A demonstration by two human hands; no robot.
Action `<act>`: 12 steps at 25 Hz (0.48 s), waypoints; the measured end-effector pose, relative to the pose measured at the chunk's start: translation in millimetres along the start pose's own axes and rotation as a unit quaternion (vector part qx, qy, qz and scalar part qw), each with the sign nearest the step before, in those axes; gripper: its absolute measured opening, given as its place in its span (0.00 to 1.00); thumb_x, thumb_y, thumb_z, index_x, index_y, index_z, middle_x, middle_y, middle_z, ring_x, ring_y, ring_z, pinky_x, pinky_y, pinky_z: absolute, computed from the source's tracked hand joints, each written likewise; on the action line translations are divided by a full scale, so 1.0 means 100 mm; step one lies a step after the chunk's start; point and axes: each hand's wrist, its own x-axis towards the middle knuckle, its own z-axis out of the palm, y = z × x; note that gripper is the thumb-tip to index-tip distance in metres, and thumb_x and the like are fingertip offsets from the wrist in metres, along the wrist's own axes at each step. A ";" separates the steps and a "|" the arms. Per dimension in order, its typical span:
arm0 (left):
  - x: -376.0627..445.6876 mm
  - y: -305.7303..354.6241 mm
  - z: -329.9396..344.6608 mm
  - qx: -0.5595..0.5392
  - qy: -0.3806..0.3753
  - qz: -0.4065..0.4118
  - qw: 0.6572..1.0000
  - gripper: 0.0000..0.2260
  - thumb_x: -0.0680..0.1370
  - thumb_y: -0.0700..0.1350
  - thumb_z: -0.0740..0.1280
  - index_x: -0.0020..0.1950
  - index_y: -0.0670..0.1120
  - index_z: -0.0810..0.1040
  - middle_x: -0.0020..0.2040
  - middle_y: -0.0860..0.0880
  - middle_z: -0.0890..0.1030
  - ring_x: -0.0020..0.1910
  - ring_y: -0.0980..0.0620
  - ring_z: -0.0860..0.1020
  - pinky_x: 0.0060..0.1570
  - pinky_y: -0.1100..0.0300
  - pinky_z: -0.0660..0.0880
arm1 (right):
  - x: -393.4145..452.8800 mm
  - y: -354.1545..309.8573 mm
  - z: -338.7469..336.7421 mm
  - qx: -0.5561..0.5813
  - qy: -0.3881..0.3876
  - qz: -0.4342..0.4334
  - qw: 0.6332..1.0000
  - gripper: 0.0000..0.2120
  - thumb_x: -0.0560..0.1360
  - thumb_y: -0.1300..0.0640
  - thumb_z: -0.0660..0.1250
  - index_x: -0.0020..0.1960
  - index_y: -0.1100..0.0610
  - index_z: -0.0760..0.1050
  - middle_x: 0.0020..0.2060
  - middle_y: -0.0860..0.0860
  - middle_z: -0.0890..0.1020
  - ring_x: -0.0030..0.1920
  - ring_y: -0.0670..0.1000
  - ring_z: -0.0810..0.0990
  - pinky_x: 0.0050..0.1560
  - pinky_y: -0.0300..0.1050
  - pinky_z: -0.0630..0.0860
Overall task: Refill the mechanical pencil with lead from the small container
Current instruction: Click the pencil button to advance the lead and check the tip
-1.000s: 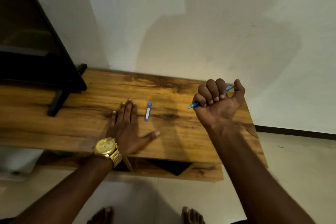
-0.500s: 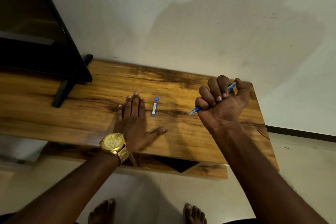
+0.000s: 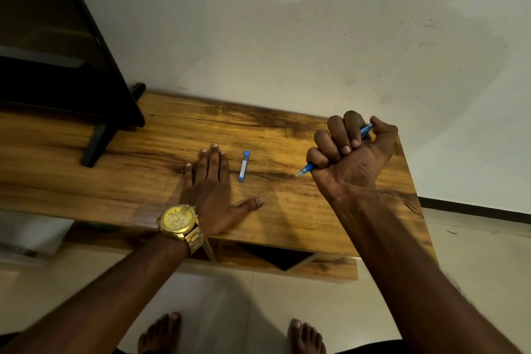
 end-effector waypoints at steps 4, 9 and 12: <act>0.00 0.00 -0.02 -0.009 -0.008 -0.001 1.000 0.65 0.65 0.87 0.38 0.88 0.42 0.37 0.88 0.42 0.35 0.88 0.40 0.39 0.86 0.36 0.46 | 0.00 0.00 0.01 0.016 0.011 0.015 1.000 0.30 0.84 0.39 0.50 0.27 0.52 0.64 0.23 0.46 0.60 0.24 0.46 0.53 0.26 0.38 0.50; -0.01 0.01 -0.04 -0.005 -0.014 -0.002 1.000 0.64 0.66 0.86 0.41 0.88 0.42 0.37 0.88 0.42 0.34 0.88 0.40 0.38 0.86 0.36 0.45 | 0.00 0.00 0.00 0.008 0.019 0.018 1.000 0.31 0.83 0.37 0.53 0.27 0.52 0.63 0.22 0.46 0.61 0.24 0.46 0.52 0.27 0.38 0.49; -0.02 0.03 -0.05 -0.002 -0.015 -0.005 1.000 0.65 0.65 0.86 0.39 0.88 0.41 0.38 0.88 0.42 0.35 0.88 0.40 0.39 0.86 0.36 0.45 | 0.00 0.00 0.01 -0.003 0.026 0.023 0.999 0.34 0.83 0.34 0.55 0.25 0.52 0.61 0.22 0.47 0.57 0.24 0.46 0.52 0.26 0.38 0.50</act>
